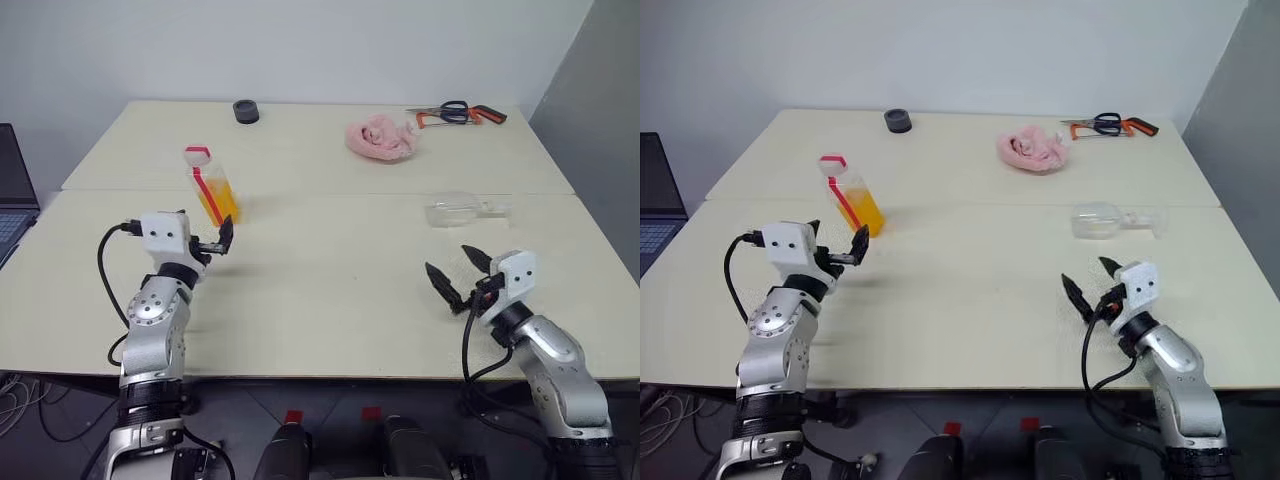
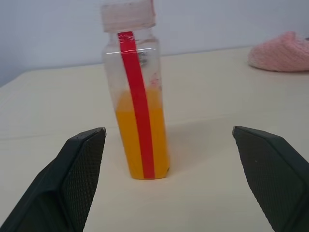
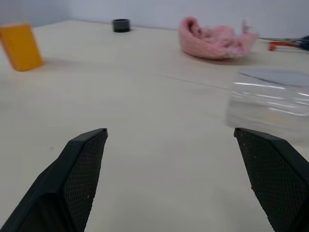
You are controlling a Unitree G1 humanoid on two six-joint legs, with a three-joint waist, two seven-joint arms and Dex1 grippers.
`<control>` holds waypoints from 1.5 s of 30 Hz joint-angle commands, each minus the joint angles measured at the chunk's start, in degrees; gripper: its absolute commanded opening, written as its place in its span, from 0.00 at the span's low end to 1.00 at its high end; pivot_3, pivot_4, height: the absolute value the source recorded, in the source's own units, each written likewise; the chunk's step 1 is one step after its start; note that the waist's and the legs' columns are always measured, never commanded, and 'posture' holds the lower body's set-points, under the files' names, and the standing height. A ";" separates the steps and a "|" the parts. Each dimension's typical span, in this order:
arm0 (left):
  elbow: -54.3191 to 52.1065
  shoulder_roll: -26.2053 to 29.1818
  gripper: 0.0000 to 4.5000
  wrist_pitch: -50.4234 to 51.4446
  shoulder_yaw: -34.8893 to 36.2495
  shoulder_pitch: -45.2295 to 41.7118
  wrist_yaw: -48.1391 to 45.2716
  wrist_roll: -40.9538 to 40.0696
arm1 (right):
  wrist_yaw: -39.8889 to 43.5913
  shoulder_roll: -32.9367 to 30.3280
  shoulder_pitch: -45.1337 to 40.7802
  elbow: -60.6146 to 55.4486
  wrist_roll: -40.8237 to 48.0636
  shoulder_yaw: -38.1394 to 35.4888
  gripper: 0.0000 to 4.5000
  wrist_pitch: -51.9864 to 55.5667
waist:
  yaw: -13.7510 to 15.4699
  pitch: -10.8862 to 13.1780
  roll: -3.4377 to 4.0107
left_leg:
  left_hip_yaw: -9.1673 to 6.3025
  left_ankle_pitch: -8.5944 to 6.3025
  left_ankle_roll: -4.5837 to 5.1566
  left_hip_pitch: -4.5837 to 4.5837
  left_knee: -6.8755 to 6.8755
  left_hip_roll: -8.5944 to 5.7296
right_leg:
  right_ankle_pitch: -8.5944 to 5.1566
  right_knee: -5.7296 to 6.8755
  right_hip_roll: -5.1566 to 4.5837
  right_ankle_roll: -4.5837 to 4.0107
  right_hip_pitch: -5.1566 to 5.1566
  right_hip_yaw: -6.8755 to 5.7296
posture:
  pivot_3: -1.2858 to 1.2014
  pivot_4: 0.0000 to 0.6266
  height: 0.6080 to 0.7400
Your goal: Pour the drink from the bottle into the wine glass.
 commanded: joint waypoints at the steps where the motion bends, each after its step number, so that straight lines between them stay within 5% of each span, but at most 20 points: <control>1: 0.56 2.30 1.00 0.84 1.53 -2.89 -0.51 -0.95 | 2.34 -1.38 -2.18 -5.62 3.82 1.34 1.00 4.11 | 0.06 0.00 -0.01 | 0.00 0.00 0.00 0.00 0.00 0.00 | 0.00 0.00 0.00 0.00 0.00 0.00 | 0.52 0.24 1.00; 31: 37.60 8.48 1.00 -3.17 -2.30 -31.00 -10.78 1.87 | 5.17 -3.09 -8.73 -10.42 7.52 5.80 1.00 11.11 | 0.00 0.06 -0.12 | -0.03 0.00 -0.01 -0.08 0.00 -0.03 | 0.00 -0.02 0.00 0.00 -0.05 -0.07 | 0.52 0.24 1.00; 45: 49.26 8.69 1.00 -8.33 -2.30 -37.19 -11.00 3.16 | 6.39 -3.91 -9.83 -10.96 8.91 6.58 1.00 12.72 | -0.06 0.07 -0.15 | -0.04 0.00 -0.01 -0.10 0.00 -0.03 | 0.00 -0.01 0.00 0.01 -0.08 -0.08 | 0.52 0.24 1.00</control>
